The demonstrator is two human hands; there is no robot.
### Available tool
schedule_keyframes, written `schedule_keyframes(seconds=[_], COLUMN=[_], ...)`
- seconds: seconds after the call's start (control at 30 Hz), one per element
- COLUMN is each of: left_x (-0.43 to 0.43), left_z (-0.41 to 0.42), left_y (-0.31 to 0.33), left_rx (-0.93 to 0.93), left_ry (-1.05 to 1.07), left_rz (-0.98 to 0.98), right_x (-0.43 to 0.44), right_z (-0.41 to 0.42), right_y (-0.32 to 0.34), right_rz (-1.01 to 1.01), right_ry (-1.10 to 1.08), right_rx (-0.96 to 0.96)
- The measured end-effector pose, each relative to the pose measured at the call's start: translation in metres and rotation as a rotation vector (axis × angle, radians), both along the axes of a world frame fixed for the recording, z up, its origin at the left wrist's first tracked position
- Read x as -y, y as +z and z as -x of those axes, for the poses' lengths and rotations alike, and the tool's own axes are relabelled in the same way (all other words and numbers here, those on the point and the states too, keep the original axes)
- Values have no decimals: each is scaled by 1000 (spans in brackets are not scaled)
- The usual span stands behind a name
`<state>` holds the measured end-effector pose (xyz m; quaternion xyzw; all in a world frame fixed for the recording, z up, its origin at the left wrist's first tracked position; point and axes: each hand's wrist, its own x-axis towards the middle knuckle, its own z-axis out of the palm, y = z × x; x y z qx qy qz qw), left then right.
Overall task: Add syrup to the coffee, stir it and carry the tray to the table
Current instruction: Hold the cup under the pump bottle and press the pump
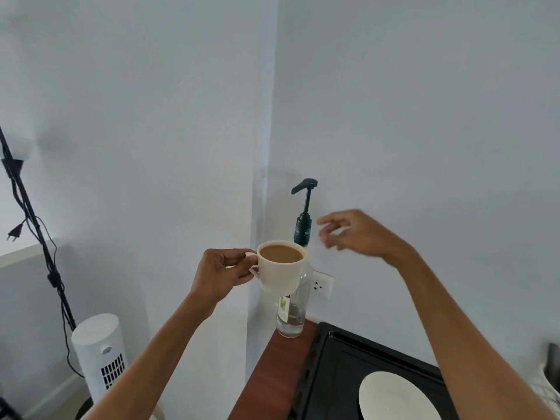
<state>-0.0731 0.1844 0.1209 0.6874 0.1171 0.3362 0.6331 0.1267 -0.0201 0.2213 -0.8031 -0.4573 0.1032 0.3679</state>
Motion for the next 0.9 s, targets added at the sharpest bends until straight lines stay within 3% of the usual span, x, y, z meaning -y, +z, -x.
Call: schedule_keyframes(seconds=[0.1,0.23,0.6,0.9], left_x=[-12,-26,-52,-53], left_z=[-2,-8,-26,-40], left_y=[7,18,51,67], left_rx=[-1,0,13,60], left_ry=[-12,-15,-65,-62], left_rz=[12,4,-45,-27], right_x=[-25,-66,-127,-136], right_z=[-14,-22,-35,-49], right_y=[39,67,65,54], right_rz=[-192,-127,58,72], right_ry=[-160,-207,-135,-191], right_rx=[150,241,-154,-83])
